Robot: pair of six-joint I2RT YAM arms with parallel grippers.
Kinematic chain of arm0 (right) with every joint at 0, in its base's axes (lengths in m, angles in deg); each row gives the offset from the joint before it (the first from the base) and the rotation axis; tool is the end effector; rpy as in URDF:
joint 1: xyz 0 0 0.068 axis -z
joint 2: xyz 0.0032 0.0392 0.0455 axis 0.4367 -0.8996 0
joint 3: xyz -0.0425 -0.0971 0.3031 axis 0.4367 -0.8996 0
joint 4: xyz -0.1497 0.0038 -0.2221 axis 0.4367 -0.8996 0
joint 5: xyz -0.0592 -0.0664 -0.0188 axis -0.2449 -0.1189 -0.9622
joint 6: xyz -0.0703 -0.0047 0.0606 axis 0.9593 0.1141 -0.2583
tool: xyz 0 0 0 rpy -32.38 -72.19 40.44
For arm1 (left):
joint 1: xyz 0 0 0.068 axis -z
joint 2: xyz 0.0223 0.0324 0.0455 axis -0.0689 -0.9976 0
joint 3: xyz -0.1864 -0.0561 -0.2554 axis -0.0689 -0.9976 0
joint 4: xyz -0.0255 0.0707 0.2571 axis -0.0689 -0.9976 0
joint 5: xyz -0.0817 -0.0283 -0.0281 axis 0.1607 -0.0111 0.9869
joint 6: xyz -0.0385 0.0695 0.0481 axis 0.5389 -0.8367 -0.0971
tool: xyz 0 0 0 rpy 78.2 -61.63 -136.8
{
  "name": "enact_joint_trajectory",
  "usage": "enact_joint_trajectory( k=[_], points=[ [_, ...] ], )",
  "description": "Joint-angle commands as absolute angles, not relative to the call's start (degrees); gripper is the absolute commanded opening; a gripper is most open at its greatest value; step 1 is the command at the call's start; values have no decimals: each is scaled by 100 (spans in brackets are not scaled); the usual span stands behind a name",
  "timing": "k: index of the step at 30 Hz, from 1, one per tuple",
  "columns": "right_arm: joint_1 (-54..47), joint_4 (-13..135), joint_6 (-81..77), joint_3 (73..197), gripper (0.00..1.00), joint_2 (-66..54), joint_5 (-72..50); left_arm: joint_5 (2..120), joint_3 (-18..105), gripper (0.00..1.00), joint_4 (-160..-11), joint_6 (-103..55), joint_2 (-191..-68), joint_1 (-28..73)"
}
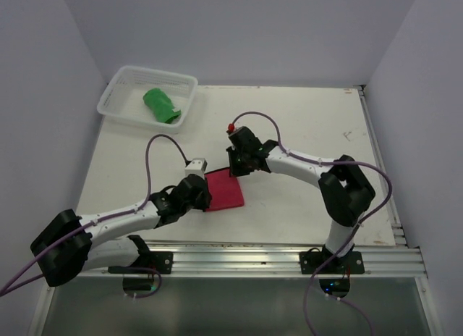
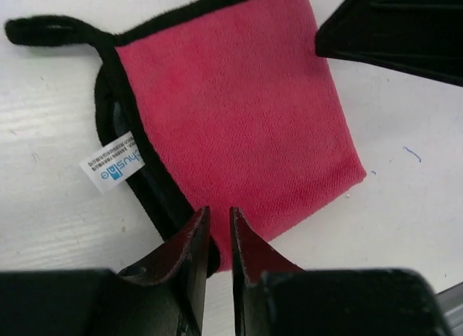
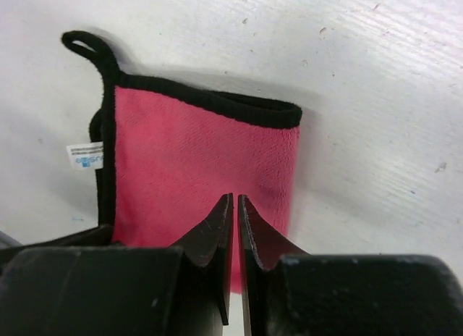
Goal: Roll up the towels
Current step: Roll the towel
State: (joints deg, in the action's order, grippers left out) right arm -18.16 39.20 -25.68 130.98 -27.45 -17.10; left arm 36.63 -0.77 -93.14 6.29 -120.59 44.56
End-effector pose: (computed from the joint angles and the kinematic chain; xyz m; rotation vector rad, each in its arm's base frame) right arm 0.3076 0.3003 0.2163 -0.3194 2.5685 0.5467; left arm 0.1762 -0.1639 0.1857 -0.0009 2.3439 -0.4703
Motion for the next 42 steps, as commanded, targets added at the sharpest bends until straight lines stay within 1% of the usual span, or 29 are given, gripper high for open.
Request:
enact_joint_trajectory(
  k=[1, 9, 13, 16, 17, 19, 20, 21, 23, 25, 28, 29, 31, 32, 34, 37, 42],
  points=[
    [-1814, 4030, -2409, 13357, 10, -3088, -1475, 3550, -289, 20, -8872, 876, -12016, 4623],
    [-1726, 4206, -2462, 13454, 10, -3801, -1413, 3444, -693, 19, -8908, 981, -11990, 4738],
    [-1708, 4180, -2471, 13515, 11, -3907, -1405, 3427, -878, 18, -8899, 1122, -11981, 4764],
    [-1691, 4023, -2471, 13612, 12, -3767, -1405, 3436, -966, 17, -8872, 1209, -11981, 4808],
    [-1682, 3961, -2454, 13699, 13, -3697, -1387, 3427, -975, 17, -8872, 1227, -11972, 4834],
    [-1682, 3777, -2375, 13770, 18, -3364, -1378, 3418, -958, 17, -8899, 1254, -11955, 4861],
    [-1691, 3724, -2348, 13788, 21, -3232, -1370, 3418, -931, 18, -8907, 1254, -11920, 4887],
    [-1682, 3653, -2331, 13788, 26, -2891, -1369, 3418, -905, 18, -8925, 1263, -11911, 4887],
    [-1673, 3539, -2322, 13640, 31, -2521, -1378, 3383, -826, 21, -9012, 1263, -11884, 4896],
    [-1673, 3530, -2400, 13437, 35, -1960, -1422, 3304, -589, 24, -9267, 1245, -11884, 4896],
    [-1594, 3643, -2689, 12814, 37, -1457, -1387, 3146, -115, 29, -9671, 1184, -11910, 4896],
    [-1542, 3731, -2795, 12395, 37, -1203, -1230, 3059, 174, 30, -9785, 1157, -11971, 4896],
    [-1384, 4090, -3119, 11962, 37, -999, -1001, 3005, 483, 32, -10093, 1070, -12042, 4896],
    [-1331, 4240, -3226, 11577, 37, -911, -687, 2970, 797, 34, -10172, 1034, -12121, 4896],
    [-1217, 4678, -3515, 11136, 38, -901, -360, 2961, 1107, 37, -10401, 929, -12218, 4887],
    [-1190, 5075, -3736, 10801, 41, -972, -104, 2987, 1660, 39, -10595, 806, -12446, 4878],
    [-1190, 5252, -3842, 10677, 43, -1287, -25, 2961, 2347, 41, -10788, 525, -12938, 4808]
  ],
)
